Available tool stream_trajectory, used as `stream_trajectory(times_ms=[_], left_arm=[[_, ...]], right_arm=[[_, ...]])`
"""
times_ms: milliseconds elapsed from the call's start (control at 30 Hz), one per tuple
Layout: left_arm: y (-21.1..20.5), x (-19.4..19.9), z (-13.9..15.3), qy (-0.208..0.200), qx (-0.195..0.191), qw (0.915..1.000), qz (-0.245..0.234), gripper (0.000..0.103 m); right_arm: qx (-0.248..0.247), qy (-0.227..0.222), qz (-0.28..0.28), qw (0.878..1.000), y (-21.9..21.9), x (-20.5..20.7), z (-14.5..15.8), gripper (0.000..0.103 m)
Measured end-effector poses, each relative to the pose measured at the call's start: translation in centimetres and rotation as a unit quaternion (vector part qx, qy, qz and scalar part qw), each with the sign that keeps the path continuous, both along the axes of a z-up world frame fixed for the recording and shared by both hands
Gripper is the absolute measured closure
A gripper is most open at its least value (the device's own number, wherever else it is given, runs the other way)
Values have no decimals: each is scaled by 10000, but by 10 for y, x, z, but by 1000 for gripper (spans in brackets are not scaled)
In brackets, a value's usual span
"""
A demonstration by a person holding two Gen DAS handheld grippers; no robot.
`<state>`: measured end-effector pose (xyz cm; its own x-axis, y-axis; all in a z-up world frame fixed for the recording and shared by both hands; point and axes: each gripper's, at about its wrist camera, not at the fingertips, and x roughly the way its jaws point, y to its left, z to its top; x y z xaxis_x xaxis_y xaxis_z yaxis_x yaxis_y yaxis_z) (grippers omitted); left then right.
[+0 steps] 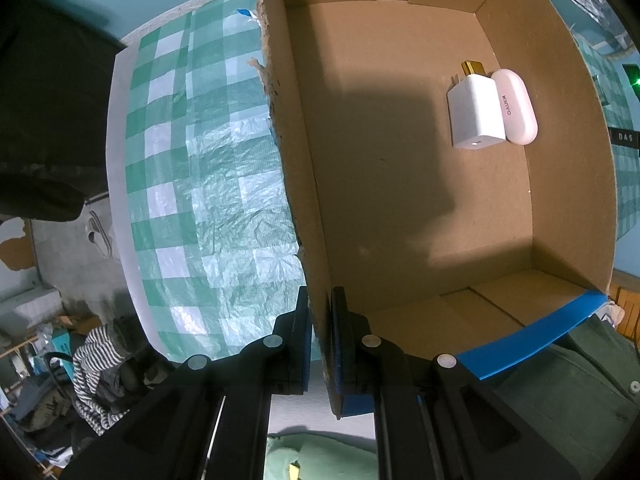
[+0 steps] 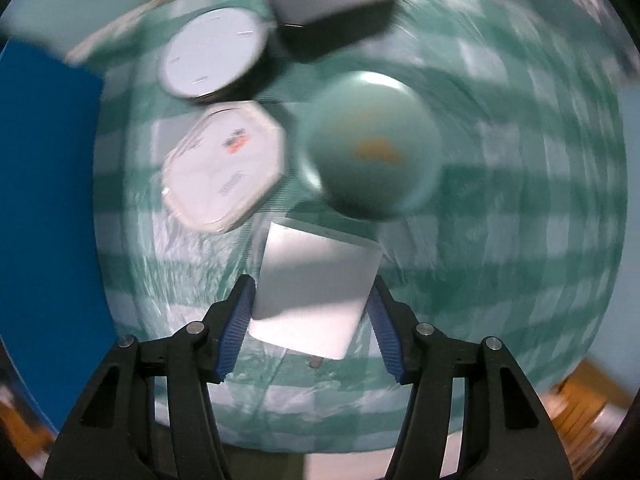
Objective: Organize rigid objects
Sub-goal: 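Move the right gripper back over the white square charger, then grasp the white square charger with the right gripper and lift it, then carry the white square charger into the box and open the right gripper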
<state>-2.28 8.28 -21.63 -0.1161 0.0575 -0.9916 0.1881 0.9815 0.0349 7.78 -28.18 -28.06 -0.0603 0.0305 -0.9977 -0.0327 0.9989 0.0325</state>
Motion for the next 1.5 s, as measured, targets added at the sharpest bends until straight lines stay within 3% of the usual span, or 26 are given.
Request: stream_trajectory(times_ms=[100,367,467,700,967,1200,1500], left_arm=[[1,0,0,2,-10,10000,10,94],[1,0,-1,6,-2,10000,5,94],[1,0,-1,3,-1,10000,1,94],[1,0,-1,2,-2,10000,-11,94],[1,0,-1,8,12,10000,-24,94],[0,0,-1,8,12,10000,-17,94],[0,0,-1,4,13,10000,-11,94]], right_arm=[[-136,-67,290,9995,10,1,-1,47],[-76,-90,177,9998,24,15,-15,50],[-32,-99,169,9998,8,6,-21,50],[16,-141,371,9992,15,-13,-11,50],[109,-335,541,9979,23,-23,17,50],[214,-578,805,9949,39,-33,60,50],[376,-846,1140,9892,66,-17,106,50]])
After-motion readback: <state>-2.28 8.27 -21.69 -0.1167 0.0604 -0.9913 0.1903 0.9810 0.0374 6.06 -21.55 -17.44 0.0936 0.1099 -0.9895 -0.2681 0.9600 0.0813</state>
